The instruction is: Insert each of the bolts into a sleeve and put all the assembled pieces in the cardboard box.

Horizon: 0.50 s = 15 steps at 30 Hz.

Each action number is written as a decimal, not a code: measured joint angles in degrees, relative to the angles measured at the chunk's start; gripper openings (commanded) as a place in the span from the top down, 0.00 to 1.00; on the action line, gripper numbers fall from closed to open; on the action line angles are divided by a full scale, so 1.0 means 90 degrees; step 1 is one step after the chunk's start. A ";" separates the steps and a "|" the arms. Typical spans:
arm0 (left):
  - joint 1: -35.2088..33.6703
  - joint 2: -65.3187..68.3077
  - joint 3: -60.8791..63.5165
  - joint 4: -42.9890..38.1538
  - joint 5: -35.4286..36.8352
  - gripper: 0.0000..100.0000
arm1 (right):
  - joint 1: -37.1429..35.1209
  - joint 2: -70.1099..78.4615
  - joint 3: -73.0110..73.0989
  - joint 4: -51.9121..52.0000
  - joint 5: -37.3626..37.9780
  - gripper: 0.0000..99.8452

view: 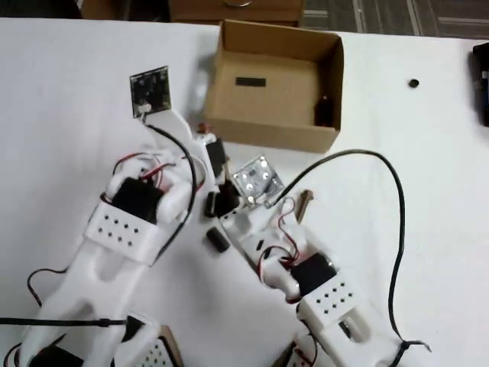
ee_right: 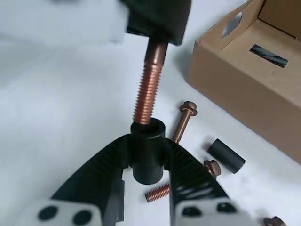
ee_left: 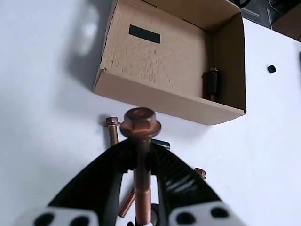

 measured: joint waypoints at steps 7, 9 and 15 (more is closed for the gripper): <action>0.0000 -0.0029 0.0020 -0.0039 0.0088 0.98 | 0.0000 -0.0010 0.0000 0.0000 0.0000 0.98; 0.0000 -0.0029 0.0020 -0.0039 0.0156 0.98 | 0.0000 -0.0010 0.0000 0.0000 0.0000 0.98; 0.0322 -0.0029 0.0078 -0.0039 0.0147 0.98 | 0.0029 -0.0010 0.0000 0.0000 0.0000 0.98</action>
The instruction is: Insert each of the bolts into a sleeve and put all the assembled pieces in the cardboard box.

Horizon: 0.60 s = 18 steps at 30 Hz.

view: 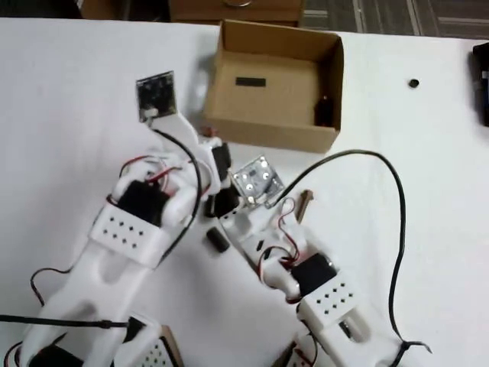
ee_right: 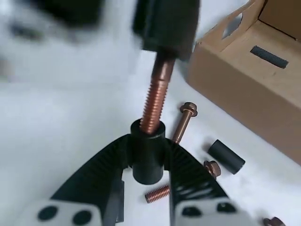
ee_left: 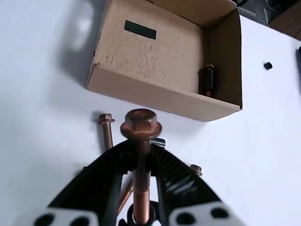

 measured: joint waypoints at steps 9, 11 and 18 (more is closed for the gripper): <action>0.0186 -0.0010 -0.0010 0.0293 0.0029 0.98 | 0.0293 0.0000 0.0000 0.0010 0.0000 0.98; 0.0264 -0.0010 -0.0010 0.0391 0.0029 0.98 | 0.0342 0.0000 0.0000 0.0010 0.0000 0.98; 0.0733 -0.0010 0.0078 0.0781 -0.0010 0.98 | 0.0361 0.0000 0.0000 -0.0020 0.0000 0.98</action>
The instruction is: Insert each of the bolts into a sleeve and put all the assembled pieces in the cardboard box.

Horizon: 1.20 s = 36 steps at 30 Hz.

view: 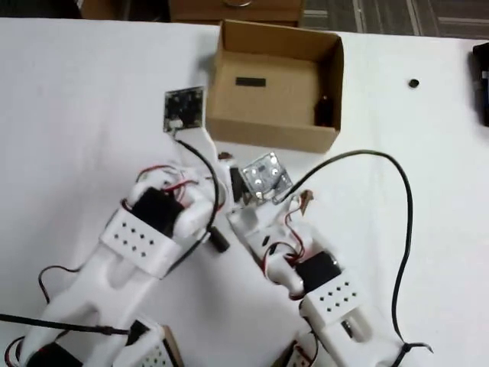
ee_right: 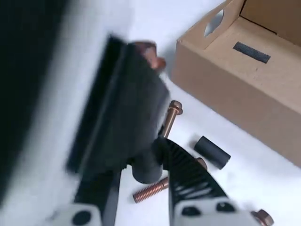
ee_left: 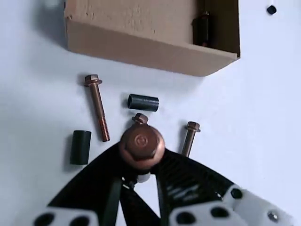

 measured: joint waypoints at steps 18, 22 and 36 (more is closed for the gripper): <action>0.0088 -0.0127 0.0322 -0.0137 0.0049 0.55 | 0.0127 0.0010 0.0020 0.0000 -0.0010 0.98; -0.0234 -0.0107 -0.0186 -0.0127 0.0010 0.55 | 0.0107 0.0000 0.0010 0.0000 -0.0010 0.98; -0.1827 -0.0107 -0.1309 0.0107 0.0010 0.99 | 0.0107 0.0000 0.0010 0.0000 -0.0010 0.98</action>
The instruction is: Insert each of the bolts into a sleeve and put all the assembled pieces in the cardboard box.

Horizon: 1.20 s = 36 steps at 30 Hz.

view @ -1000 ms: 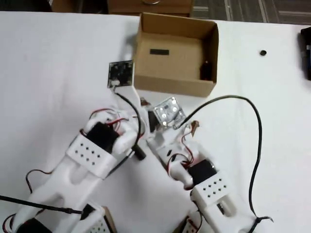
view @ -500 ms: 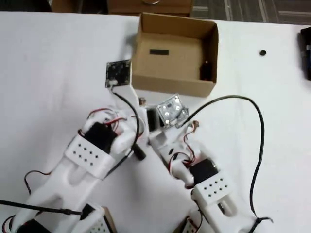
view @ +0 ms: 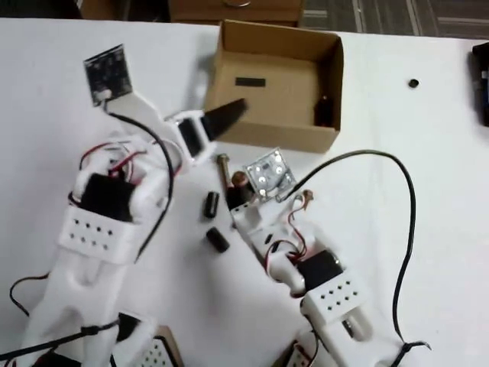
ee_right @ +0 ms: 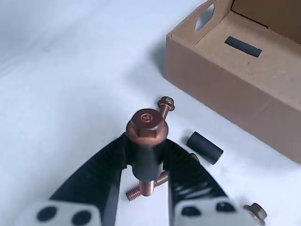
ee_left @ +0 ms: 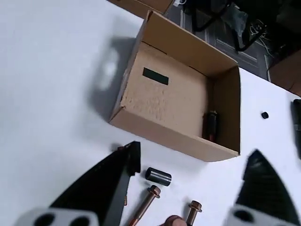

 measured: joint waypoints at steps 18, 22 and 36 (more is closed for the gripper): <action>-0.0801 -0.0010 0.2364 0.0899 -0.2852 0.98 | 0.0410 0.0000 -0.0098 0.0830 0.0000 0.98; -0.0801 -0.0010 0.2911 0.0987 -0.3731 0.98 | 0.0674 0.0000 -0.0361 0.1104 0.0000 0.98; -0.0801 -0.0010 0.4640 -0.0332 -0.4659 0.98 | 0.1651 0.1328 -0.3009 0.3136 0.0313 0.98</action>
